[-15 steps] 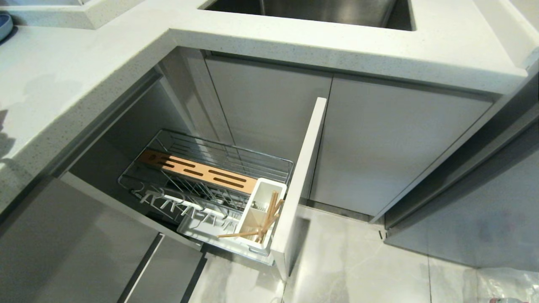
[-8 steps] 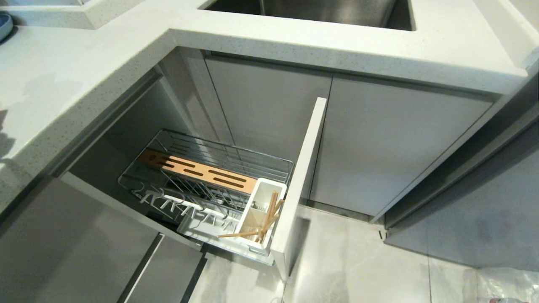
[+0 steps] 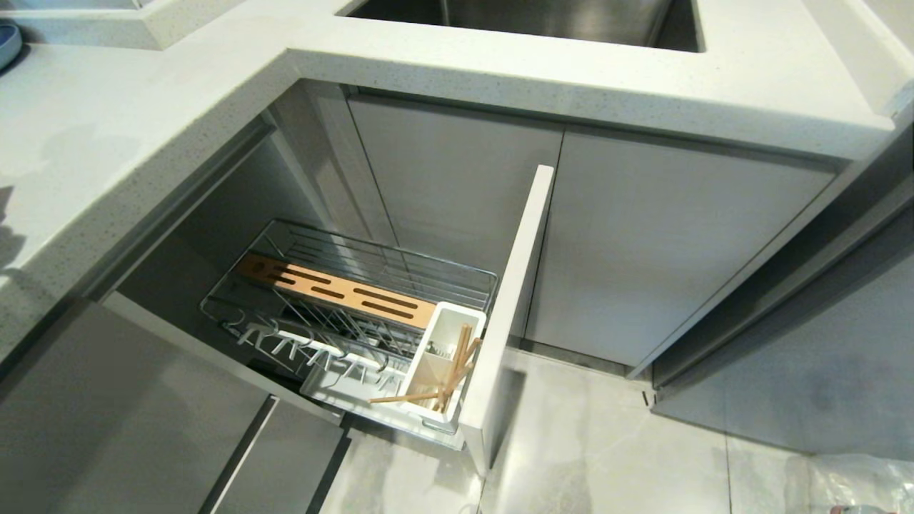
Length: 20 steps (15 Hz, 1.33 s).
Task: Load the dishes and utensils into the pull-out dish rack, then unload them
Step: Take the spoon out of the cupboard
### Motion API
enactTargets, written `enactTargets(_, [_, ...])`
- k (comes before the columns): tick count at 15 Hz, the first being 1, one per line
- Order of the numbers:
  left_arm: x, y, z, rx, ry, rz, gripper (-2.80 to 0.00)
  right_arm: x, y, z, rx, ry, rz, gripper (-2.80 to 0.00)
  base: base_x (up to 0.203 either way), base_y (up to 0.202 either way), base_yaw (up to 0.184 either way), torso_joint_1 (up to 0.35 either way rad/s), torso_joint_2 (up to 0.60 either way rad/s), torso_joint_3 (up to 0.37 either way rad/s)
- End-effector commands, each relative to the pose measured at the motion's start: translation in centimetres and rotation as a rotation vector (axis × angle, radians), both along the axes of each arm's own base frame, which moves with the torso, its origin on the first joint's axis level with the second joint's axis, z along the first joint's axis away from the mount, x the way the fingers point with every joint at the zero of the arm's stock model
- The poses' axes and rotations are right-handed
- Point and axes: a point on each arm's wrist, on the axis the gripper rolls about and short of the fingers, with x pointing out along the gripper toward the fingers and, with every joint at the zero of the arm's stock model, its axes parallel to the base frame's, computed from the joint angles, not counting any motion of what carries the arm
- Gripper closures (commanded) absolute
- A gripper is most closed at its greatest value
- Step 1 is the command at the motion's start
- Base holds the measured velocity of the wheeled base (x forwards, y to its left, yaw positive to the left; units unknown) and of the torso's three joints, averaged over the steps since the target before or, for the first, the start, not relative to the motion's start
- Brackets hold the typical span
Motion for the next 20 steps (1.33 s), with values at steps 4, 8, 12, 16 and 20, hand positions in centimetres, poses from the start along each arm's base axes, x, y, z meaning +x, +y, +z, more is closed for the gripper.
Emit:
enactTargets(4, [-0.8,-0.2,0.5,0.005,-0.024,0.0,-2.8,0.0,0.0,0.0,0.0,0.001,0.0,0.0,0.0,0.0,0.0,0.0,0.0,0.0])
enactTargets(8, [-1.7,-0.8,1.0,0.01,-0.057,-0.027,0.0,0.0,0.0,0.0,0.0,0.001,0.0,0.0,0.0,0.0,0.0,0.0,0.0,0.0])
enactTargets(12, [-3.9,-1.9,2.4,0.02,-0.177,-0.08,0.0,0.0,0.0,0.0,0.0,0.001,0.0,0.0,0.0,0.0,0.0,0.0,0.0,0.0])
enactTargets(16, [-6.7,-3.7,4.3,-0.03,-0.433,-0.281,0.0,0.0,0.0,0.0,0.0,0.001,0.0,0.0,0.0,0.0,0.0,0.0,0.0,0.0])
enactTargets(20, [-8.3,-5.8,4.8,-0.291,-0.632,-0.538,0.0,0.0,0.0,0.0,0.0,0.001,0.0,0.0,0.0,0.0,0.0,0.0,0.0,0.0])
